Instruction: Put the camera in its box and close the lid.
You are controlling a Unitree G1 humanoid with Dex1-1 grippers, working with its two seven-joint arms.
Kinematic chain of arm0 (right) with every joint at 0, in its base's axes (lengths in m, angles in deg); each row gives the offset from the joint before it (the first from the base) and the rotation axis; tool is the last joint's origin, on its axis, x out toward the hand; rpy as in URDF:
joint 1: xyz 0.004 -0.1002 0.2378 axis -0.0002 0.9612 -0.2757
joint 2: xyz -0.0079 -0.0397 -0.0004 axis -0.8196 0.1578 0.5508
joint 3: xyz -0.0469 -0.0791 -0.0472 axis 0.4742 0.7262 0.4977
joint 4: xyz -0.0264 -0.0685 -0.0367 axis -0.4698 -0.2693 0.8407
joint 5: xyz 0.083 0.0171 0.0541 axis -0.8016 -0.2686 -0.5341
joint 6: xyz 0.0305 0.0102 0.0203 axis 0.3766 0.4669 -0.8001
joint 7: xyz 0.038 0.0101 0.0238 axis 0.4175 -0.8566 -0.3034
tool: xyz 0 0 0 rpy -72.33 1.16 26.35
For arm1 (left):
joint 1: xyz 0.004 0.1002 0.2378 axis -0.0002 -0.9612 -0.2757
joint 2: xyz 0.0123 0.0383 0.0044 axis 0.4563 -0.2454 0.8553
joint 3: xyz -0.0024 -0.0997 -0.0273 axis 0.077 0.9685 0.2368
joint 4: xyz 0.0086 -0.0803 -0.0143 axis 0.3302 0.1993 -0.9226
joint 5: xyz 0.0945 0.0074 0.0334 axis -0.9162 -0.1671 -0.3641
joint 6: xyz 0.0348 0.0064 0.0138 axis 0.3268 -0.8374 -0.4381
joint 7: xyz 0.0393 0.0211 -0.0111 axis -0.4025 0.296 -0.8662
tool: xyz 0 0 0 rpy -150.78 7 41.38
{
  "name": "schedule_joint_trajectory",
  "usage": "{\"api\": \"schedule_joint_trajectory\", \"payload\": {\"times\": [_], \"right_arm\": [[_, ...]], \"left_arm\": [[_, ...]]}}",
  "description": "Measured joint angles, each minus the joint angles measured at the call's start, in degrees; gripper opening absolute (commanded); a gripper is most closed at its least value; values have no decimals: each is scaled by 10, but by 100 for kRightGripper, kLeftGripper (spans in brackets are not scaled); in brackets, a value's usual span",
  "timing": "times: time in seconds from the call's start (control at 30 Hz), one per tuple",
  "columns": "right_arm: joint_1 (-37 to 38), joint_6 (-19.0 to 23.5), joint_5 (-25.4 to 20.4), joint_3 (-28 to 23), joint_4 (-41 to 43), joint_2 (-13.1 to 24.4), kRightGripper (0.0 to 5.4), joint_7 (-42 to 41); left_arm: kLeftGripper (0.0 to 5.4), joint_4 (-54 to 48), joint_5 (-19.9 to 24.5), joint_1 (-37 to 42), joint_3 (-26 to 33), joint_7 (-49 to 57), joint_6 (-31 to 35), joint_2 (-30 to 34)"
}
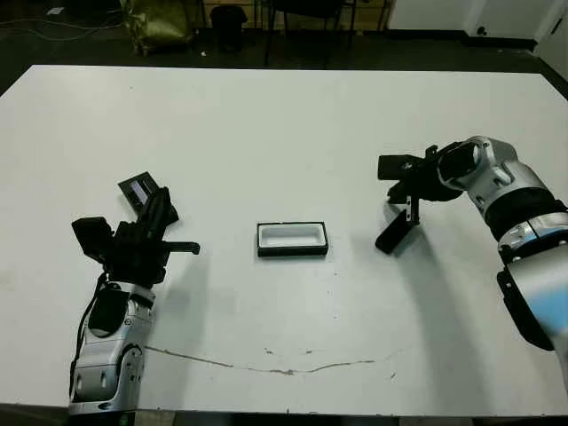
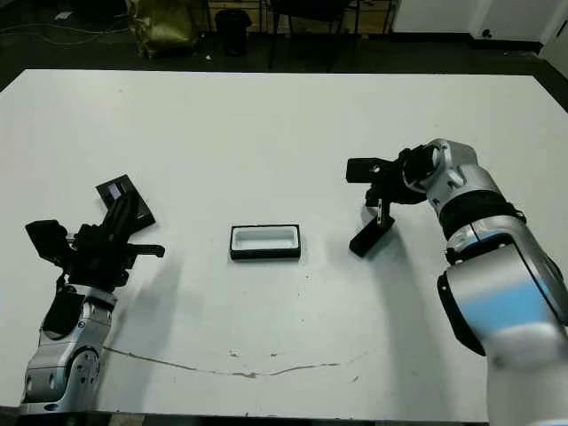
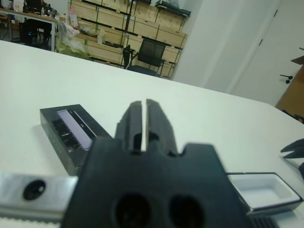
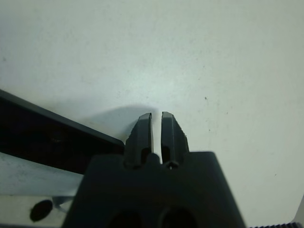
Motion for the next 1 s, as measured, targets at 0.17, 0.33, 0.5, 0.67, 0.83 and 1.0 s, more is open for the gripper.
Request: {"api": "schedule_joint_trajectory", "payload": {"times": [0.17, 0.33, 0.5, 0.67, 0.83, 1.0], "right_arm": [[1, 18, -6, -4, 0, 0, 0, -13], [2, 17, -5, -2, 5, 2, 0, -17], [5, 15, -6, -3, 11, 4, 0, -19], [9, 15, -16, -8, 14, 14, 0, -33], [11, 15, -18, -10, 15, 18, 0, -43], [15, 6, -16, -10, 22, 24, 0, -41]], "left_arm": [[2, -1, 0, 0, 0, 1, 0, 0], [2, 0, -3, 0, 0, 1, -3, 0], [2, 0, 0, 0, 0, 0, -3, 0], [2, 0, -1, 0, -1, 0, -3, 0], [2, -5, -1, -1, -2, 5, 4, 0], [2, -5, -1, -1, -2, 5, 5, 0]]}}
